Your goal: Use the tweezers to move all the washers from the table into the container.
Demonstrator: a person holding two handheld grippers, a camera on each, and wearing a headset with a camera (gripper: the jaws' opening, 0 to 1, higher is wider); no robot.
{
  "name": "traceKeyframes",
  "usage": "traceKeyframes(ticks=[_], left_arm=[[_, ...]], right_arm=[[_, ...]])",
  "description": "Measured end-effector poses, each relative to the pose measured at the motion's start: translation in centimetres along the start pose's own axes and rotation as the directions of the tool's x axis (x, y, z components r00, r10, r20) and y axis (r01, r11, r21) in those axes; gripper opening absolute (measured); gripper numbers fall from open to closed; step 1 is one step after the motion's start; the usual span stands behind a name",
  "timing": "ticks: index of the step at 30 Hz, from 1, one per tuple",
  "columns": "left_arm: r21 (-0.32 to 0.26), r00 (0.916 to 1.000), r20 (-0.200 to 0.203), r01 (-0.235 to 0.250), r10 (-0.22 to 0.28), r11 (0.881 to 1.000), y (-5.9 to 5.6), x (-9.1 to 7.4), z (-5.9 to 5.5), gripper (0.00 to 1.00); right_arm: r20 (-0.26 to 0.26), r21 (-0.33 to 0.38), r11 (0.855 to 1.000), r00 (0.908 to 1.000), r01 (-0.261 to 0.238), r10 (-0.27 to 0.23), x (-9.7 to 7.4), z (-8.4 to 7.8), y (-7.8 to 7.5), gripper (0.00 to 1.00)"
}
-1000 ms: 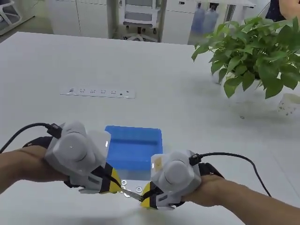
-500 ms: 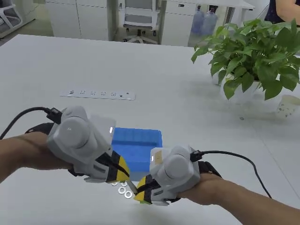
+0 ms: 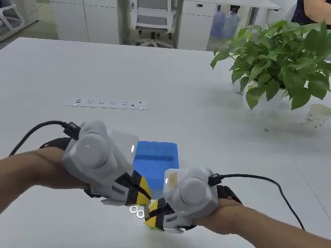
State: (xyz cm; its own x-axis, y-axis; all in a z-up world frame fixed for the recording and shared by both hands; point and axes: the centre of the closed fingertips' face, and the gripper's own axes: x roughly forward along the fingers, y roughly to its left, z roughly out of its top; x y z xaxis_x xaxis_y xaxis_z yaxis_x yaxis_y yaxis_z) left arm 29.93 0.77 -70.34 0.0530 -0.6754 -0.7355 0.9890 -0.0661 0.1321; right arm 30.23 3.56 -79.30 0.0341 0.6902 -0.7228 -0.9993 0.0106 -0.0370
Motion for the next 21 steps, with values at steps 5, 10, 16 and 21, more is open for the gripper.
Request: traceKeyframes(ticks=[5,10,16,21], left_arm=[[0.015,0.9999,-0.009,0.005,-0.005,1.0,-0.2,0.4,-0.4,0.07],[0.008,0.9999,-0.006,0.014,-0.014,1.0,-0.4,0.9,-0.9,0.08],[0.011,0.9997,0.013,0.021,-0.022,1.0,-0.4,1.1,-0.9,0.06],[0.028,0.9996,0.012,0.026,-0.026,0.999,-0.4,1.1,-0.8,0.06]], right_arm=[[0.005,0.004,1.0,1.0,-0.003,0.003,0.0,0.0,0.1,0.07],[0.006,-0.004,1.0,1.0,-0.004,0.004,0.1,0.1,0.1,0.07],[0.01,-0.001,1.0,0.9999,-0.006,0.006,0.1,0.1,0.1,0.08],[0.011,-0.008,1.0,0.9999,0.001,-0.001,-0.1,0.1,-0.1,0.08]])
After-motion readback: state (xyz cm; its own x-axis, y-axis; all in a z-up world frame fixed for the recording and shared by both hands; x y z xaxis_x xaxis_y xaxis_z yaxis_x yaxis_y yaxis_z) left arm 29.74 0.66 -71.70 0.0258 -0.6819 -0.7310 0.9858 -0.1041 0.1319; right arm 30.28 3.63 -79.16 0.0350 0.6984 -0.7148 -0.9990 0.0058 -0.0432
